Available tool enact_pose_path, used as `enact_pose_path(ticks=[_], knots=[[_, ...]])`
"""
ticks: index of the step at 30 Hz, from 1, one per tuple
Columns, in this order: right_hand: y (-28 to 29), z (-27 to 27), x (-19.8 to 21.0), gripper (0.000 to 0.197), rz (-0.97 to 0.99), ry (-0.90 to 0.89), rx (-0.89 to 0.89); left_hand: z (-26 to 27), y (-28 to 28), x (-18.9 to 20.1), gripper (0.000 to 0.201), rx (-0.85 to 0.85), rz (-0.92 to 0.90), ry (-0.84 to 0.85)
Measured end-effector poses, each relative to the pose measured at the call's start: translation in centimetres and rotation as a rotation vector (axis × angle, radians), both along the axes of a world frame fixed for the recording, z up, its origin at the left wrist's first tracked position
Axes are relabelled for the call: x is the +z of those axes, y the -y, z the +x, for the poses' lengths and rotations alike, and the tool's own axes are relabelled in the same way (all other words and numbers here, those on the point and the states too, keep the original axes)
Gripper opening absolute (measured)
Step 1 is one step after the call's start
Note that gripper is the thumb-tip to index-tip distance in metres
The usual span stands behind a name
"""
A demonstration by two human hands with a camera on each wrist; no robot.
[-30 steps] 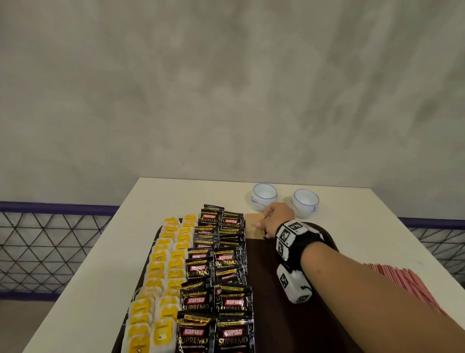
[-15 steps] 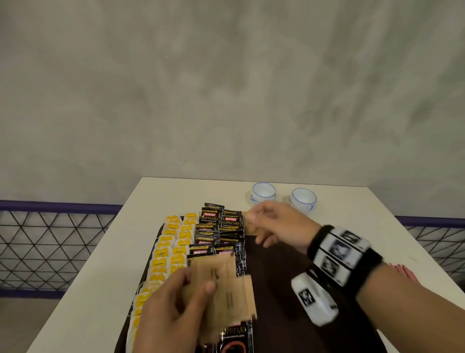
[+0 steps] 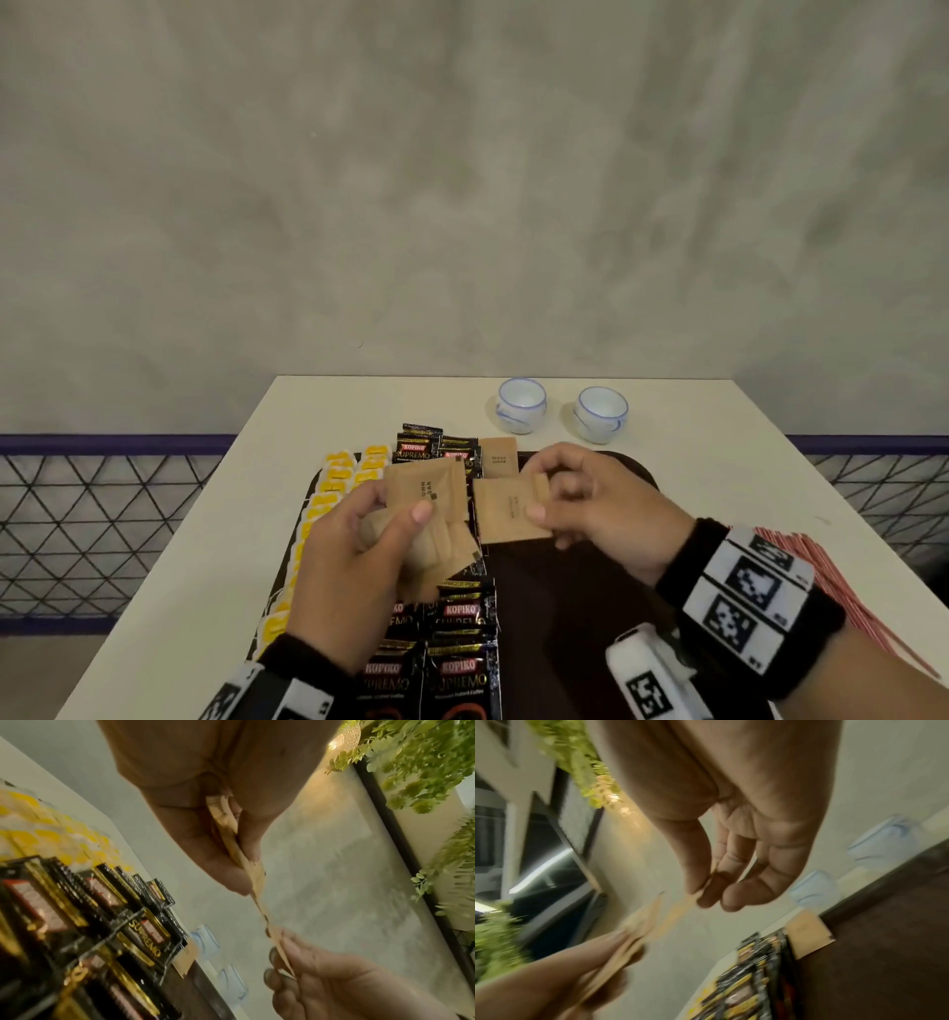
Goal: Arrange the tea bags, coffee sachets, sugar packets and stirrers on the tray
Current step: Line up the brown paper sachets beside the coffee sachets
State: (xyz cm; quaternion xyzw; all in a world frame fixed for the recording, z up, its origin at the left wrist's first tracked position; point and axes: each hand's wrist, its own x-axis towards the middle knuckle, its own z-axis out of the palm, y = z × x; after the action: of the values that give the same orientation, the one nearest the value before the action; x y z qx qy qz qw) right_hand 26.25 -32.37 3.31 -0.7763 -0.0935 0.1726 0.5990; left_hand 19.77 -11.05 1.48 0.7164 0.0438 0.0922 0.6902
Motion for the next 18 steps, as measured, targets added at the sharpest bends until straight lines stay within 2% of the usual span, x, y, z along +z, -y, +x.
enact_pose_path(ticks=[5,8,11,15,18], knots=[[1.7,4.5,-1.3,0.036,-0.133,-0.021,-0.132,0.9,-2.2,0.1,0.007,0.072,0.014,0.019],[1.5,7.0,-2.5,0.043,-0.277,0.030,-0.152,1.0,-2.7,0.2,0.007,0.092,0.039,0.034],[0.3,8.9,-2.9,0.040,-0.434,0.124,-0.145,1.0,-3.1,-0.2,0.007,0.089,0.046,0.023],[-1.4,11.1,-2.9,0.033,-0.611,0.166,-0.137,0.9,-3.6,-0.7,0.004,0.098,0.127,0.053],[-2.2,12.1,-3.2,0.023,-0.728,0.162,-0.085,0.8,-3.5,-0.5,0.005,0.084,0.075,0.054]])
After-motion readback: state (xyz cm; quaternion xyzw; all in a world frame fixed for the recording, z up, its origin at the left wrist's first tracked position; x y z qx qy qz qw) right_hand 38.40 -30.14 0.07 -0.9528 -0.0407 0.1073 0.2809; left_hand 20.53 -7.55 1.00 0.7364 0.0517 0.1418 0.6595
